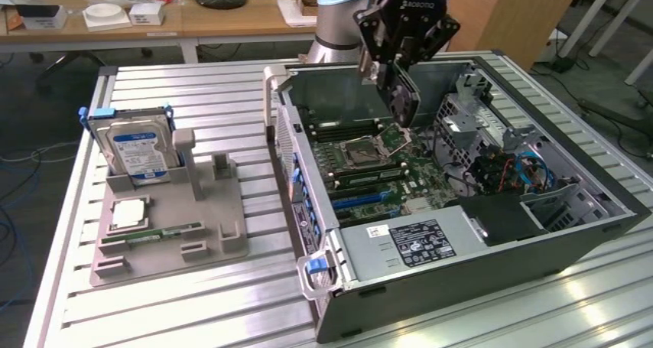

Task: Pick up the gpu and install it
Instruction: 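Pick up the gpu and move the gpu toward the slot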

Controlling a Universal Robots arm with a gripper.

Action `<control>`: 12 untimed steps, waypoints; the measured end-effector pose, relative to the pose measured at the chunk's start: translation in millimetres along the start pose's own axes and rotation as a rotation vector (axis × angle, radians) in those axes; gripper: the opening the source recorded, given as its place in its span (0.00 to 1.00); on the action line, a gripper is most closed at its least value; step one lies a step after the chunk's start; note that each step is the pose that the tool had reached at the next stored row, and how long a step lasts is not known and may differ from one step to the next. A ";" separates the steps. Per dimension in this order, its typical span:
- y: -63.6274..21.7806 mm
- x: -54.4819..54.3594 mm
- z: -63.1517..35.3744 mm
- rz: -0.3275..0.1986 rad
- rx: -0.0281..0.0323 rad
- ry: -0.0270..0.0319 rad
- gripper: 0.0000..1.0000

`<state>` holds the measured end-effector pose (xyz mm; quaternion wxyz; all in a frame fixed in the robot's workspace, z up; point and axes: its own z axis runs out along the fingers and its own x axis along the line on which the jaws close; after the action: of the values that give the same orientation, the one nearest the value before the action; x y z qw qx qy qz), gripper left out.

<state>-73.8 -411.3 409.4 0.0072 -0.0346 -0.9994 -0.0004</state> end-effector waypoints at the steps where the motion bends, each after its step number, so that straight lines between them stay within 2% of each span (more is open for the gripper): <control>1: 0.1 -2.1 0.0 0.000 -0.0006 0.0001 0.28; 12: 1.9 -27.1 -0.4 -0.002 -0.0038 -0.0002 0.28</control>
<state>-46.6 -411.3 409.4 0.0070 -0.0338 -0.9994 -0.0023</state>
